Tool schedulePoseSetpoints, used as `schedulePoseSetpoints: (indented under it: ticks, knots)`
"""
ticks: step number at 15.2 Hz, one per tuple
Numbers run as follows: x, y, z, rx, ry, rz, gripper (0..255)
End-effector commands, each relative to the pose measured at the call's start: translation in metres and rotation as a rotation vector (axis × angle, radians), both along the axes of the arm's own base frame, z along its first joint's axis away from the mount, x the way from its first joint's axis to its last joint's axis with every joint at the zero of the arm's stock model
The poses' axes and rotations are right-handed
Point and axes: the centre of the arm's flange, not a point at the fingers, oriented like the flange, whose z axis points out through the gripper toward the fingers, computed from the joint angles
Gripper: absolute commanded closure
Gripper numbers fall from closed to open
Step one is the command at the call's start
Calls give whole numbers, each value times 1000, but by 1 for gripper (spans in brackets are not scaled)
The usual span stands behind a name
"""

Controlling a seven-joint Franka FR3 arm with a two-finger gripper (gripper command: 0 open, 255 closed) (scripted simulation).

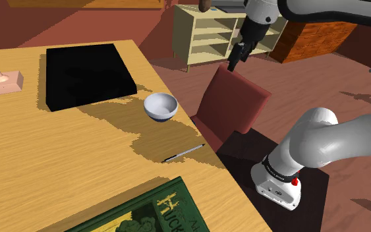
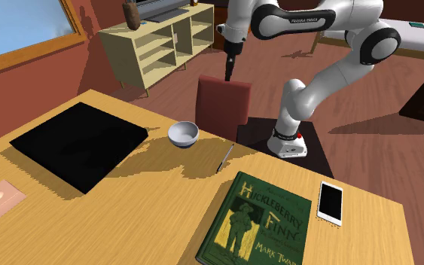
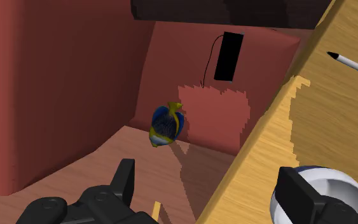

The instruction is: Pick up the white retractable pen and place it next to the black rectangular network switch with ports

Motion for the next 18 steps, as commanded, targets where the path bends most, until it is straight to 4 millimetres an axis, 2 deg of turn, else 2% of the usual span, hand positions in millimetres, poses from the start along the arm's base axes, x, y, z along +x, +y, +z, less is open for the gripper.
schedulePoseSetpoints:
  ticks: [1, 5, 9, 13, 18]
  knots:
    - [0, 0, 0, 0, 0, 0, 0]
    - [12, 46, -28, -42, 6, 185, 0]
    - [16, 92, -58, -84, 12, 370, 0]
    - [11, 137, -90, -126, 19, 554, 0]
    - [-7, 188, -132, -178, 26, 785, 0]
